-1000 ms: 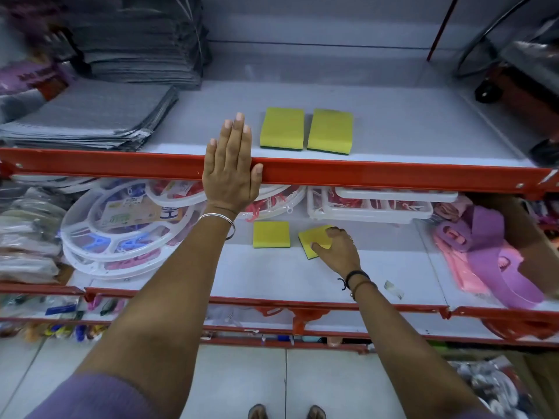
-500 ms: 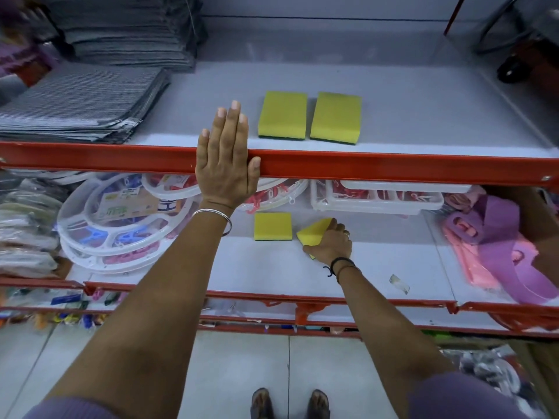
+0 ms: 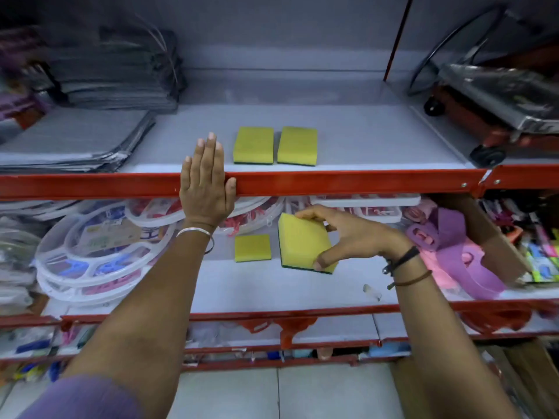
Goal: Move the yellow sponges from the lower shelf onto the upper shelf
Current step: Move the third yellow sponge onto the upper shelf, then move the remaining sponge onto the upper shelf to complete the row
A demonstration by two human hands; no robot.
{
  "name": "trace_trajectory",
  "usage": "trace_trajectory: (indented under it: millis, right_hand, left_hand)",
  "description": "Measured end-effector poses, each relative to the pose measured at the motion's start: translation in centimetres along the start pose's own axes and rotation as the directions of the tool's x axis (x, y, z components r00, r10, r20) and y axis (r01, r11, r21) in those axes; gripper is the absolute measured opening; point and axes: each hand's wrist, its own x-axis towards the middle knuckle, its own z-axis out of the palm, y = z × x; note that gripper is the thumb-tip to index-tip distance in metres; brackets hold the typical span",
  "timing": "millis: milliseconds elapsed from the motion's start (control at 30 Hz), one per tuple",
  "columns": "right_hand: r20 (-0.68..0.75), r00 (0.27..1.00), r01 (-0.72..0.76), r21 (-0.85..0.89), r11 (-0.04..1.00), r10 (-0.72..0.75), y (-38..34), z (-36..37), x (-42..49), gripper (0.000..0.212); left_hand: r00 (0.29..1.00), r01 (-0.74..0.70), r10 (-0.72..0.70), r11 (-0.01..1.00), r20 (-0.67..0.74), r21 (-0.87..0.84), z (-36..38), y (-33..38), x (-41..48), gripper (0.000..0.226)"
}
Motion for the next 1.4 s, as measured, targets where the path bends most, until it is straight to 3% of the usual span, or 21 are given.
trace_trajectory:
  millis: [100,200,367,567,700,767,833,933,1000,1067,1167,1300,1400]
  right_hand:
    - [-0.061,0.991,0.116,-0.025,0.993,-0.117,-2.6,-3.6,-2.1,0.088]
    - [-0.226,0.958,0.153,-0.112,0.982,-0.175,-3.6,-7.5,-2.3,0.094]
    - [-0.468,0.881,-0.029,-0.215,0.976,-0.077,-1.8,-12.7,0.8,0.082]
    - [-0.454,0.881,-0.26,-0.231,0.938,0.132,1.2,-14.0,4.8,0.072]
    - [-0.382,0.909,-0.288,-0.28,0.916,0.168,2.2,-13.7,5.8,0.074]
    - [-0.441,0.892,-0.234,-0.267,0.935,0.097,1.6,-13.3,5.4,0.075]
    - [-0.553,0.832,-0.111,-0.244,0.963,-0.044,0.3,-12.0,4.6,0.073]
    - [-0.638,0.715,0.168,-0.241,0.956,-0.287,-2.4,-8.6,3.0,0.058]
    - [-0.6,0.688,0.351,-0.217,0.911,-0.408,-3.6,-5.5,2.2,0.046]
    - [-0.537,0.717,0.454,-0.124,0.882,-0.445,-4.1,-2.2,1.9,0.041]
    - [-0.435,0.798,0.456,-0.017,0.89,-0.417,-3.1,1.9,3.0,0.039]
    - [-0.288,0.926,0.258,0.007,0.966,-0.246,1.1,6.7,6.5,0.034]
    - [-0.242,0.966,0.084,-0.06,0.995,-0.096,4.9,9.7,10.1,0.036]
  left_hand:
    - [1.0,0.002,-0.001,1.0,0.024,-0.019,-0.4,0.0,0.2,0.057]
    - [0.999,0.001,0.001,0.999,0.05,-0.039,-0.6,0.0,0.3,0.057]
    - [0.999,-0.011,0.013,0.999,0.034,-0.049,-0.7,0.0,0.3,0.057]
    - [0.999,-0.037,0.037,0.998,-0.004,-0.042,-0.2,-0.2,0.3,0.057]
    - [0.999,-0.042,0.041,0.998,-0.02,-0.035,0.0,-0.2,0.3,0.057]
    - [0.999,-0.043,0.042,0.998,-0.027,-0.036,0.0,-0.2,0.3,0.057]
    - [0.998,-0.046,0.044,0.998,-0.032,-0.038,0.1,-0.2,0.2,0.057]
    - [0.998,-0.046,0.044,0.998,-0.045,-0.033,0.2,-0.2,0.3,0.058]
    - [0.997,-0.052,0.05,0.998,-0.058,-0.036,0.3,-0.2,0.2,0.058]
    - [0.996,-0.058,0.055,0.998,-0.074,-0.029,0.4,-0.1,0.1,0.058]
    - [0.994,-0.065,0.063,0.998,-0.087,-0.014,0.5,-0.1,0.1,0.056]
    - [0.993,-0.059,0.058,0.998,-0.1,-0.006,0.7,-0.1,0.1,0.055]
    - [0.992,-0.065,0.064,0.998,-0.106,-0.003,0.9,-0.2,-0.2,0.054]
